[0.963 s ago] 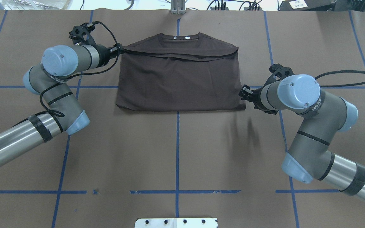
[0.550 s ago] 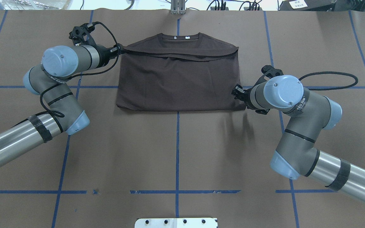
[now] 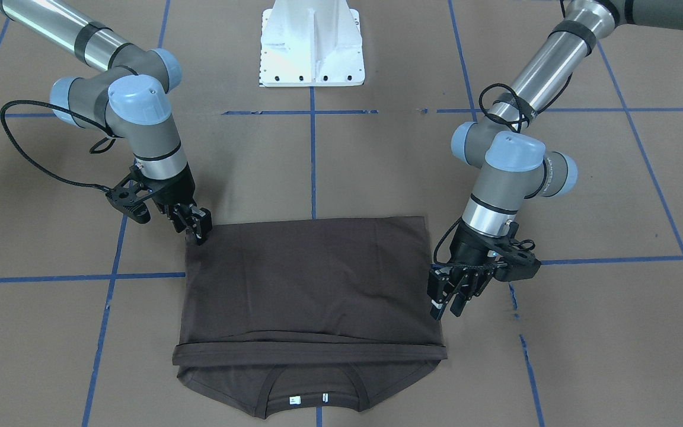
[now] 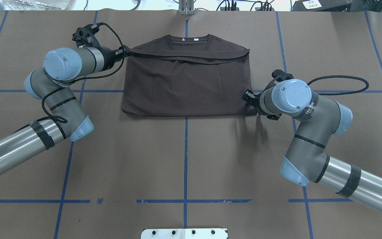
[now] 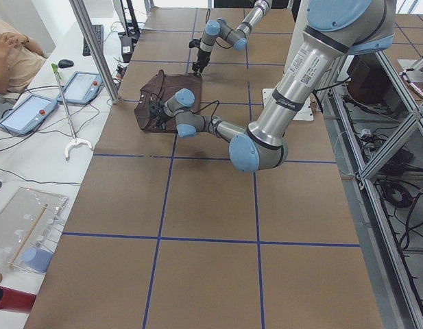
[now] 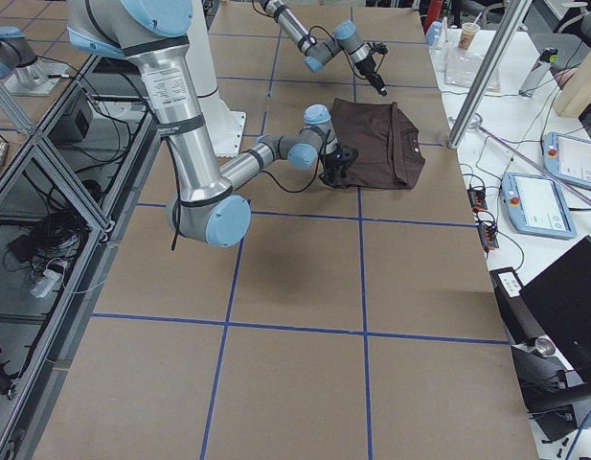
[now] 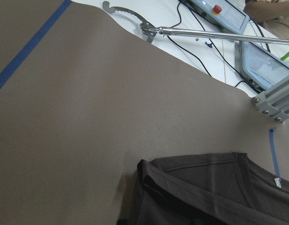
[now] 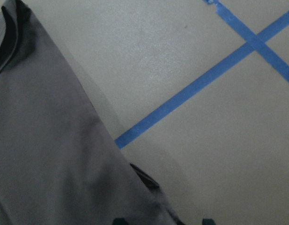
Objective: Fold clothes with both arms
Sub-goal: 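Move the right gripper to the folded shirt's side edge and grasp it, then drag the folded shirt toward the robot with the right gripper while the left arm withdraws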
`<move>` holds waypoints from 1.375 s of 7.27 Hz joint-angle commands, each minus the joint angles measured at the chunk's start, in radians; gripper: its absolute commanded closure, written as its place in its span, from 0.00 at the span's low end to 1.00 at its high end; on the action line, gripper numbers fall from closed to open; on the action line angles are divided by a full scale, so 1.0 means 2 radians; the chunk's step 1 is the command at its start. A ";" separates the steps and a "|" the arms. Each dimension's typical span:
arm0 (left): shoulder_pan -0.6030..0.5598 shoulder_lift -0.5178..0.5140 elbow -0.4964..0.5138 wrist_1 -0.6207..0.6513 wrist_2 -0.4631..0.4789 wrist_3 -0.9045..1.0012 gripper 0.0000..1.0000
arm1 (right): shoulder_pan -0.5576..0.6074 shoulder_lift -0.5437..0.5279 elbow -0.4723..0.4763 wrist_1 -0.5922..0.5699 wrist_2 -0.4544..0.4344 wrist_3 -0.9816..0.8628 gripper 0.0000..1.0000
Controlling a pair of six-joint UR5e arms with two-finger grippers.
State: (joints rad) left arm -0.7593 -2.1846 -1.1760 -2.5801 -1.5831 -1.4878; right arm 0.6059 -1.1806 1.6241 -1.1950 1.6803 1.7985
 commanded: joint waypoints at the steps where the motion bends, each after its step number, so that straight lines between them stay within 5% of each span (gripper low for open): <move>1: 0.000 0.000 -0.009 0.001 0.000 0.000 0.43 | -0.002 0.000 -0.002 0.000 0.000 0.003 0.45; 2: 0.000 0.000 -0.011 0.001 0.000 0.000 0.43 | -0.002 0.000 -0.002 0.000 0.000 0.004 0.81; 3: 0.000 0.000 -0.011 0.001 0.000 0.000 0.43 | -0.002 0.000 -0.001 0.000 0.000 0.004 1.00; 6: 0.000 -0.001 -0.016 0.000 0.000 -0.002 0.42 | -0.013 -0.026 0.044 0.001 0.003 0.003 1.00; 10: 0.018 0.017 -0.091 0.008 -0.004 -0.002 0.42 | -0.148 -0.254 0.335 -0.006 0.055 0.031 1.00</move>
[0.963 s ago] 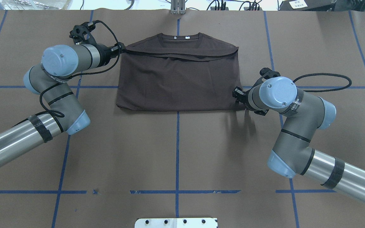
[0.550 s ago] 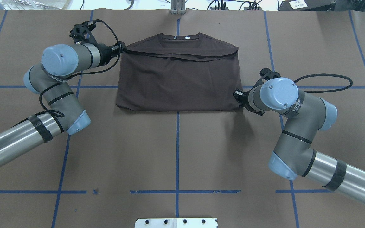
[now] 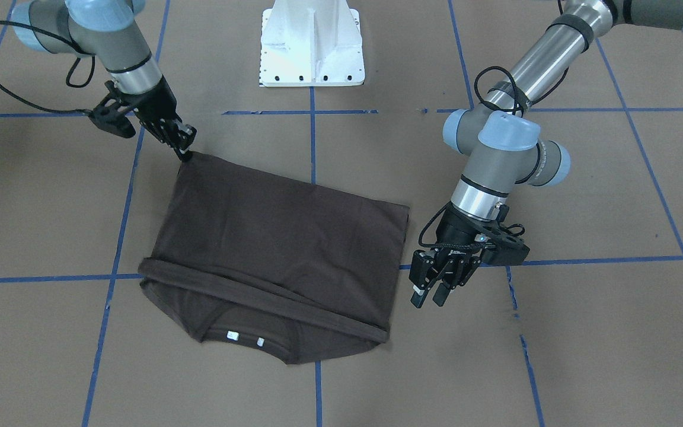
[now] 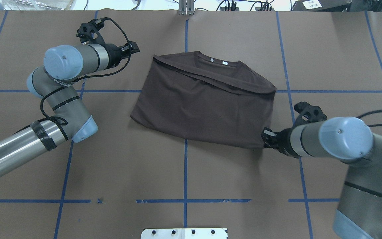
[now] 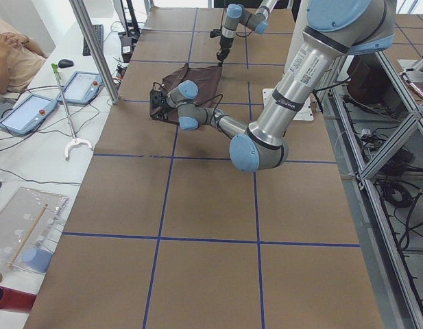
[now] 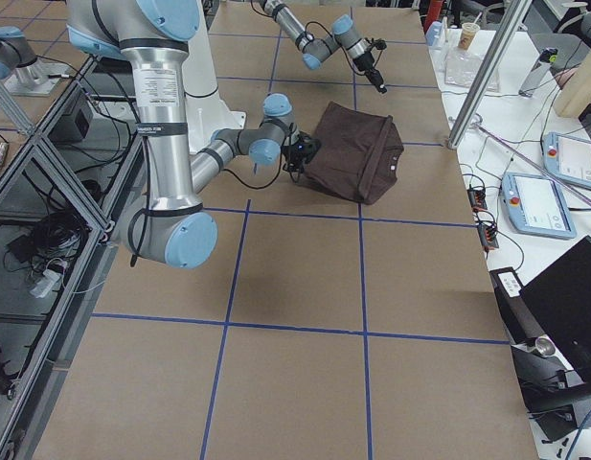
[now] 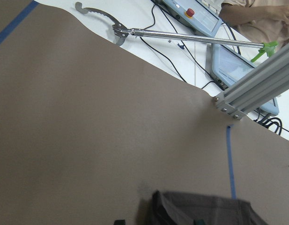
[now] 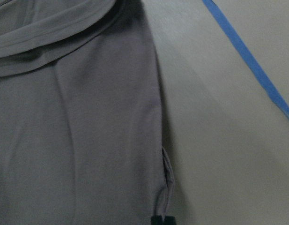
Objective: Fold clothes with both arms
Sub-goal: 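Drag the folded shirt toward the robot with the right gripper while the left arm withdraws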
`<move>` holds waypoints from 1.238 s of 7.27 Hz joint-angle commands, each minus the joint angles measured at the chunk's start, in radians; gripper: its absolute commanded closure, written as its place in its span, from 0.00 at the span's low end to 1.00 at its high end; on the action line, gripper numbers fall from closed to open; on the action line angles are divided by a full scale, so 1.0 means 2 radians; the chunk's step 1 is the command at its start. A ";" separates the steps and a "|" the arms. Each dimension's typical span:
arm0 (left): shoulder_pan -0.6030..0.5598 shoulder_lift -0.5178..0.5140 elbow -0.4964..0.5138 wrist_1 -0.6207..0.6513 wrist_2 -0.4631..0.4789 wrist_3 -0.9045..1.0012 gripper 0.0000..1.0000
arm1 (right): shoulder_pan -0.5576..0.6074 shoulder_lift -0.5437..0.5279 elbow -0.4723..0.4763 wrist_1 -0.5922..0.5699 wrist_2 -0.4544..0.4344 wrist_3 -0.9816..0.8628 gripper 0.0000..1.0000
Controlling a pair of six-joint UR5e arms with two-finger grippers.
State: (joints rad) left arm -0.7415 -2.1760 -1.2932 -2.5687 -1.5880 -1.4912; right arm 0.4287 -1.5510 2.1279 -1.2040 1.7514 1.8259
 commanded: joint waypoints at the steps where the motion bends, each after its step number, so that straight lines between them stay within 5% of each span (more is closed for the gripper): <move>1: 0.011 0.014 -0.046 0.003 -0.026 -0.021 0.37 | -0.116 -0.074 0.100 -0.002 0.025 0.062 1.00; 3: 0.012 0.017 -0.060 0.000 -0.088 -0.047 0.34 | -0.184 -0.071 0.102 -0.002 0.024 0.082 0.99; 4: 0.015 0.031 -0.082 0.003 -0.088 -0.075 0.31 | -0.194 -0.072 0.099 -0.002 0.023 0.082 0.01; 6: 0.054 0.070 -0.167 0.027 -0.085 -0.143 0.30 | -0.140 -0.067 0.100 -0.002 0.024 0.080 0.00; 8: 0.113 0.111 -0.272 0.137 -0.069 -0.159 0.31 | -0.057 -0.031 0.092 -0.002 0.024 0.076 0.00; 9: 0.149 0.106 -0.275 0.211 -0.032 -0.158 0.31 | -0.024 -0.008 0.068 0.001 0.024 0.071 0.00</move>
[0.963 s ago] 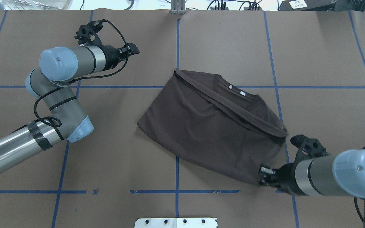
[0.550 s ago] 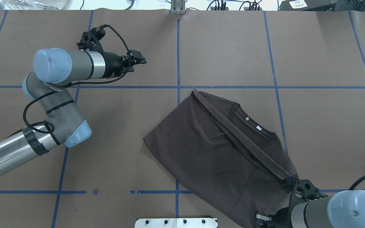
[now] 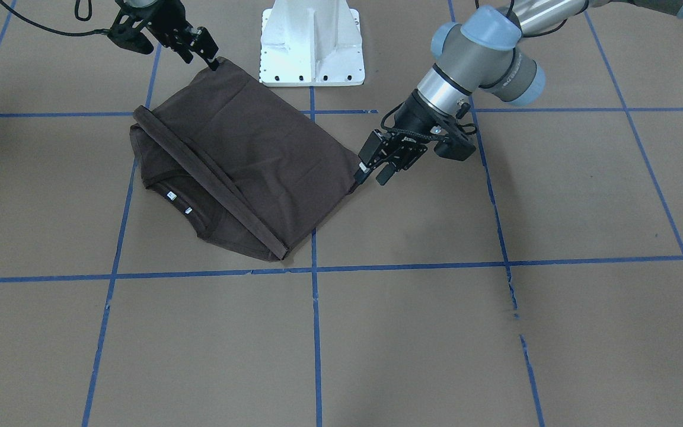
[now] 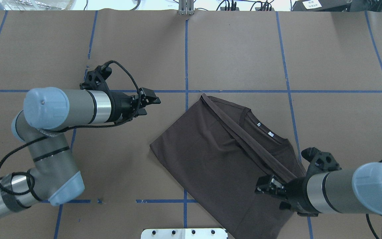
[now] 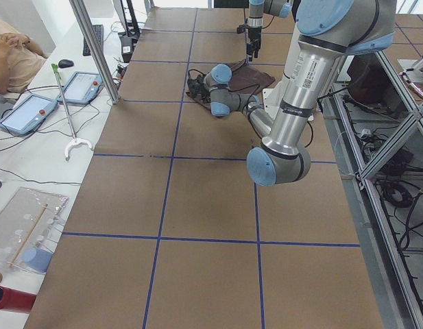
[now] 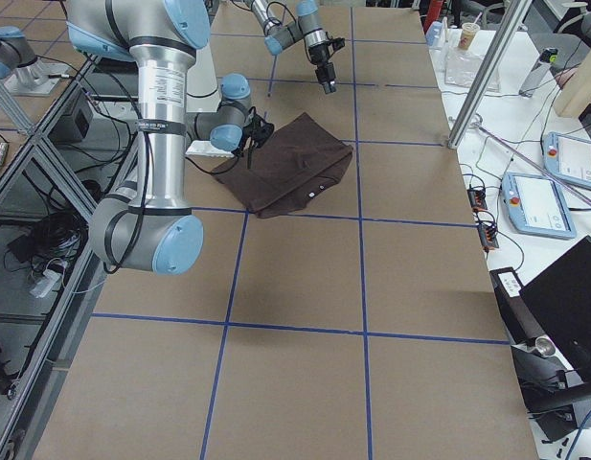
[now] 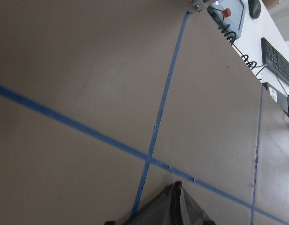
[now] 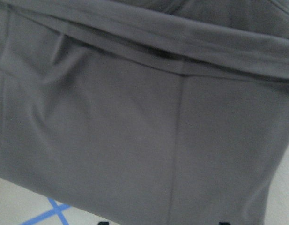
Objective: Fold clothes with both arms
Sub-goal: 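Bring the left gripper to the shirt's edge opposite the right gripper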
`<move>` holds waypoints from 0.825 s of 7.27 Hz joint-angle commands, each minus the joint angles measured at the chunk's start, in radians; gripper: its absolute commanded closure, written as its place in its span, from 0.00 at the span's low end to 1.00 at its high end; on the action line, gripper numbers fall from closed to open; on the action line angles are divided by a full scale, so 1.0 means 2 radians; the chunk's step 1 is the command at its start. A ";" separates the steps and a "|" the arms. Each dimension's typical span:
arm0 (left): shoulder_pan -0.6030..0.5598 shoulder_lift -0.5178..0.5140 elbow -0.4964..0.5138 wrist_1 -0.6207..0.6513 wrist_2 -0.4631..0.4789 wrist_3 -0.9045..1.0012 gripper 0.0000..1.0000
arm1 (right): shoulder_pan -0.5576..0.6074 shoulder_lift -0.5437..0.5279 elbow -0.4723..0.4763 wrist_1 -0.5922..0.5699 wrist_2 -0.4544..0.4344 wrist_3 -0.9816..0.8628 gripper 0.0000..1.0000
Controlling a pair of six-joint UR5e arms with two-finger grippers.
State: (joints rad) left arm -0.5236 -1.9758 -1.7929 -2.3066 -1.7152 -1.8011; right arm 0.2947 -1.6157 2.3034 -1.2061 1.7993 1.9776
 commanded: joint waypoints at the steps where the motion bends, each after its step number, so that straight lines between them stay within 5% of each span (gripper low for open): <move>1: 0.077 -0.008 -0.023 0.139 0.062 -0.003 0.33 | 0.067 0.054 -0.046 0.002 -0.005 -0.006 0.00; 6: 0.088 -0.003 -0.004 0.150 0.078 0.000 0.41 | 0.105 0.076 -0.086 0.004 -0.006 -0.006 0.00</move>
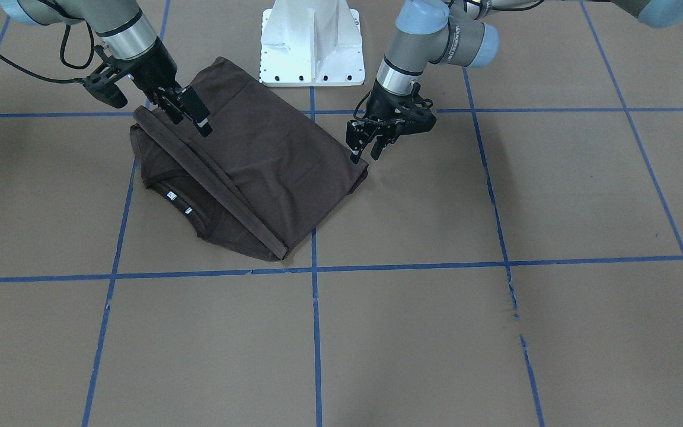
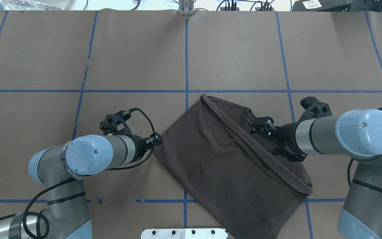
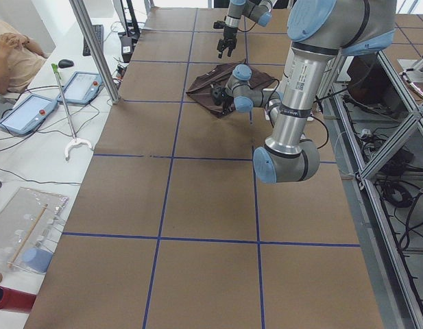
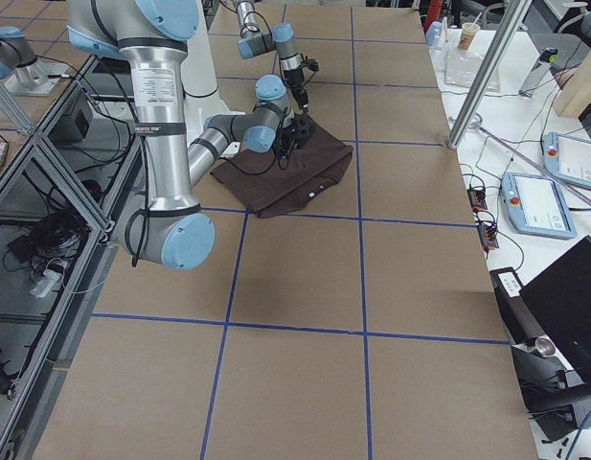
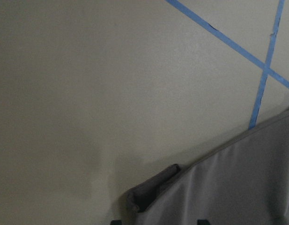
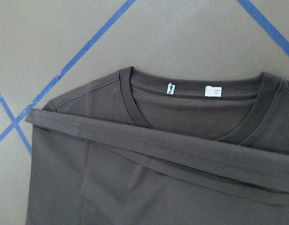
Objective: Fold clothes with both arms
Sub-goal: 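Bring the left gripper to the shirt's edge opposite the right gripper, then hold the shirt's opposite edges with the left and right grippers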
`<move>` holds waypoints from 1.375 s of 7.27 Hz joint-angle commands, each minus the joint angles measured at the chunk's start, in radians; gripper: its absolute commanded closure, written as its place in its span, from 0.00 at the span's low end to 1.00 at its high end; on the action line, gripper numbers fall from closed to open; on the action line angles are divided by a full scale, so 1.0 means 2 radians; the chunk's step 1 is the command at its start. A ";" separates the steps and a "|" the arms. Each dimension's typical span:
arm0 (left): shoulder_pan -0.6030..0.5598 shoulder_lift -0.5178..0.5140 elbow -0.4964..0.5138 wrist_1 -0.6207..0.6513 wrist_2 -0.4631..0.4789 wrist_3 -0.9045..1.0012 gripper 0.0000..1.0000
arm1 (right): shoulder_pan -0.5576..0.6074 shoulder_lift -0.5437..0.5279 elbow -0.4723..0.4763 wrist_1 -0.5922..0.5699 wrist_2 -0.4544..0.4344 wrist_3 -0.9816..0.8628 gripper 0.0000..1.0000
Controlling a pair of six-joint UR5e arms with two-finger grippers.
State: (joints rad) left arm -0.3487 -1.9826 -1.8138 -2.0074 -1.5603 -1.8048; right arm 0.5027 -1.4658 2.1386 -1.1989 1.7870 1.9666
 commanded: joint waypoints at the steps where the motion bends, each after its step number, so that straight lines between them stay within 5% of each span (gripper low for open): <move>1: 0.001 -0.001 0.013 0.000 0.001 0.002 0.43 | 0.002 0.000 -0.005 0.000 -0.001 0.000 0.00; 7: -0.003 -0.003 0.030 -0.001 0.007 0.005 0.58 | 0.003 0.000 -0.014 0.000 0.000 0.000 0.00; 10: -0.002 0.000 0.029 0.000 0.007 0.002 0.98 | 0.003 0.000 -0.014 0.000 0.000 0.000 0.00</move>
State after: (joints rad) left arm -0.3539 -1.9825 -1.7538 -2.0082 -1.5465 -1.7980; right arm 0.5077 -1.4650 2.1109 -1.1996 1.7871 1.9666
